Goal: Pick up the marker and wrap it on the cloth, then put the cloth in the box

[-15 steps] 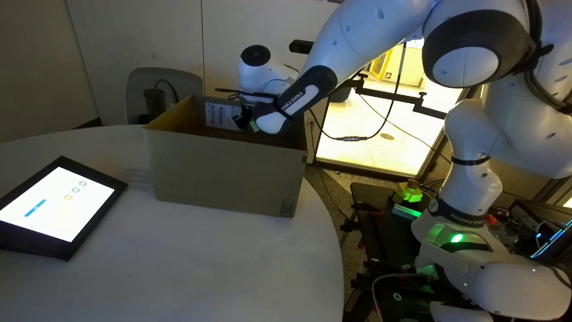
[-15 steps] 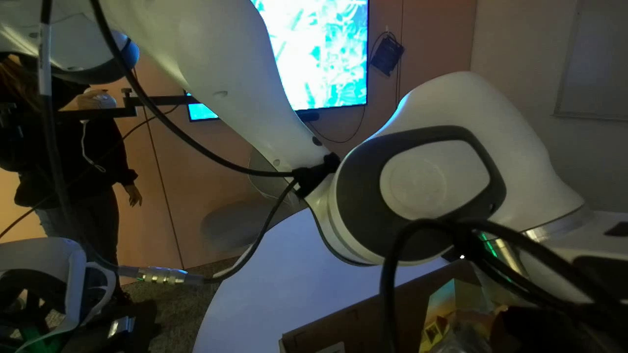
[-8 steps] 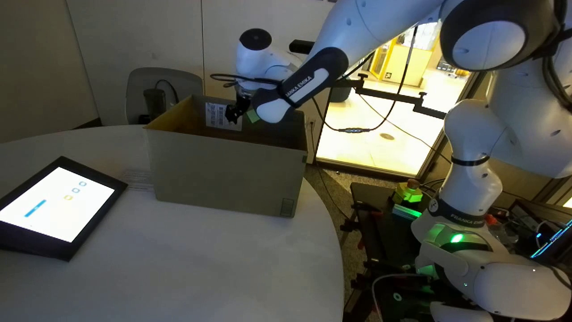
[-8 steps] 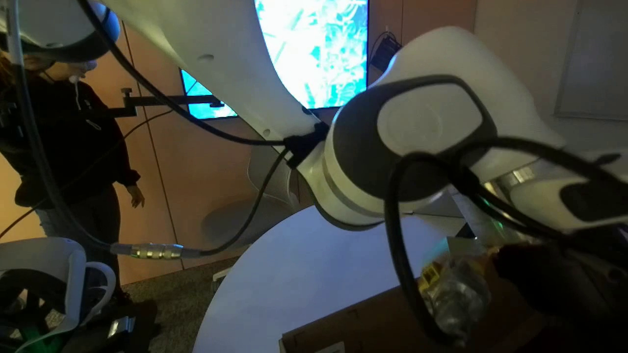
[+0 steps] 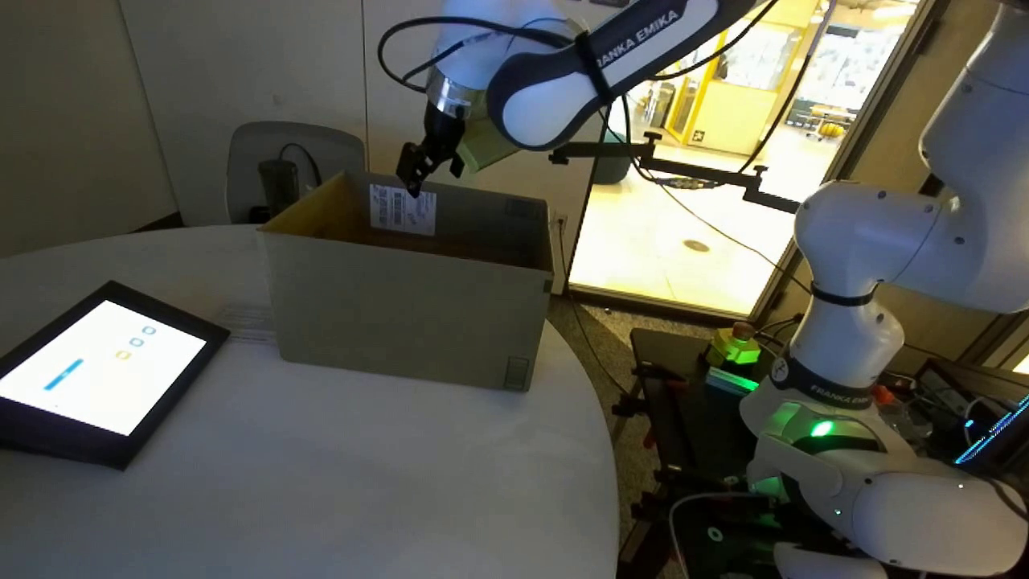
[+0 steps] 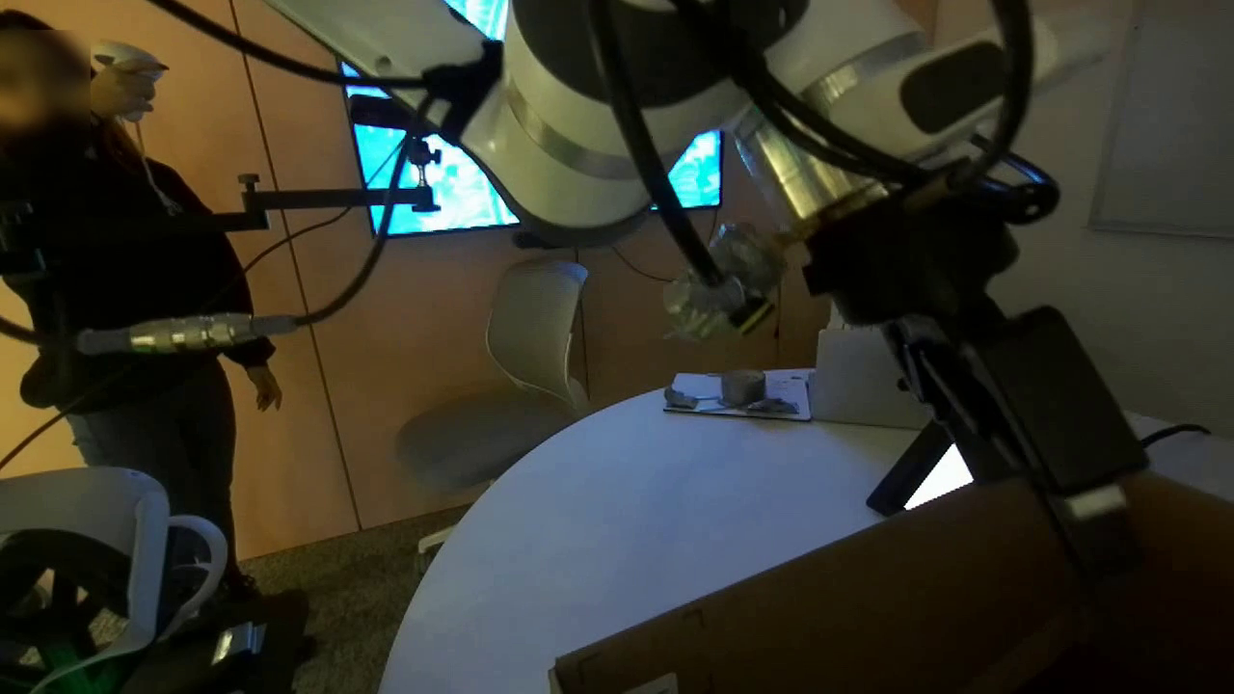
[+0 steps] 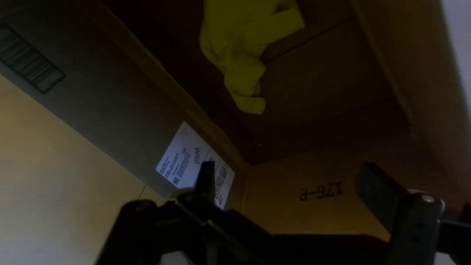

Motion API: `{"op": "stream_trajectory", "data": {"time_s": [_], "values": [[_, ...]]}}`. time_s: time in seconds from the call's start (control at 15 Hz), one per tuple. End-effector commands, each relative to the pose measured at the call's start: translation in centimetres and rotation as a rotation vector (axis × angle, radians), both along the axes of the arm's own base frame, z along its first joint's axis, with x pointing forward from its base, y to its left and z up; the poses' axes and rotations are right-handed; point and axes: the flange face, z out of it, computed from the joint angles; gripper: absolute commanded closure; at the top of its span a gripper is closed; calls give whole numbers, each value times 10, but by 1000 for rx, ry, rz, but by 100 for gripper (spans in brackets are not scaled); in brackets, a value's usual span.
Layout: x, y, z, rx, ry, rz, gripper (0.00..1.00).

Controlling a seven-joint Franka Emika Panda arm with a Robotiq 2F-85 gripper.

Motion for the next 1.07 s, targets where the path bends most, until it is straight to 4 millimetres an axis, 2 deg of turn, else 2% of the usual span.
{"op": "stream_trajectory", "data": {"time_s": [0.0, 0.27, 0.4, 0.47, 0.67, 0.87, 1.0], "values": [[-21, 18, 39, 158, 65, 111, 0], [-30, 43, 83, 279, 147, 218, 0], [-40, 48, 114, 336, 198, 263, 0], [-50, 52, 140, 361, 209, 291, 0], [-82, 69, 187, 469, 313, 350, 0], [-111, 81, 225, 545, 386, 367, 0], [-126, 86, 241, 566, 410, 375, 0]]}}
